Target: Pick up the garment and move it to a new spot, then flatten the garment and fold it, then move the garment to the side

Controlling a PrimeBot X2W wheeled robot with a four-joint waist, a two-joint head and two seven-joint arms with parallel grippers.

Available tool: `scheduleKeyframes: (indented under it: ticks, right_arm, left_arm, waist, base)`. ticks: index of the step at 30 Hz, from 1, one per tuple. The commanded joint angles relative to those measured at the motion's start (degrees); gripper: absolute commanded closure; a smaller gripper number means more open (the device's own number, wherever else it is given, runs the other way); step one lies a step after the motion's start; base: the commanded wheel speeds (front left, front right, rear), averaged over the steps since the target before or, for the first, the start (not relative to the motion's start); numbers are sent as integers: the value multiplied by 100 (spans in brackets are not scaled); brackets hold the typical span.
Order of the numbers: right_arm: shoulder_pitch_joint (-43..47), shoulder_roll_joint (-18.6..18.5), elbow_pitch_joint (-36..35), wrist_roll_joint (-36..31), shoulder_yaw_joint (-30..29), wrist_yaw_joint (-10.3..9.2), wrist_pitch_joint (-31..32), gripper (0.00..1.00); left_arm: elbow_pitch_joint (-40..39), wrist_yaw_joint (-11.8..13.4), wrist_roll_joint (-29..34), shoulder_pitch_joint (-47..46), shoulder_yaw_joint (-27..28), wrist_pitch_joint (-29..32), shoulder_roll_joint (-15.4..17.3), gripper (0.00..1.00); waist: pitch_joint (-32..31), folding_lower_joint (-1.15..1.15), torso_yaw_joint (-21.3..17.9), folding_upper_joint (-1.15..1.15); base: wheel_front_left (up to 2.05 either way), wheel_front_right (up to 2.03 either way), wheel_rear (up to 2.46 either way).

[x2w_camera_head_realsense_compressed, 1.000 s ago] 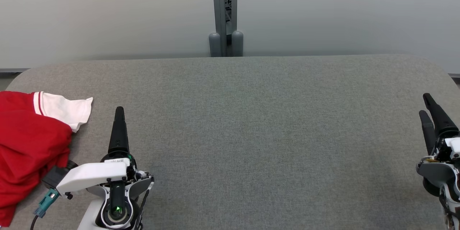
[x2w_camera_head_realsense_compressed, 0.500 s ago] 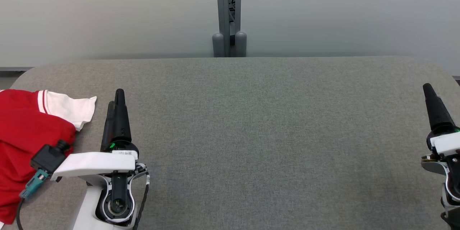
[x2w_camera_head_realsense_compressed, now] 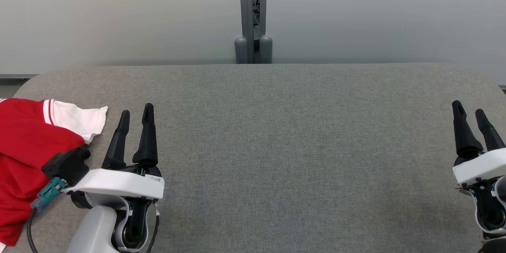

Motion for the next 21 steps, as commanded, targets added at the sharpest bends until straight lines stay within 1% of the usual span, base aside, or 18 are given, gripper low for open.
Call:
scheduleKeyframes:
  ticks: [1,6,21]
  right_arm:
    - [-19,-82,-90,-286,62,27,-113,0]
    - [57,-41,-57,-758,135,28,-271,0]
    - [249,52,75,-1708,373,30,-675,0]
  left_arm:
    - [-46,69,298,-76,-19,24,91,0]
    - [-37,175,781,-17,-85,141,177,0]
    - [-76,329,1623,136,-64,461,309,0]
  waist:
    - [-3,0,5,0]
    - [-9,0,15,0]
    - [4,0,25,0]
  base:
    - [0,0,0]
    - [0,0,0]
    - [0,0,0]
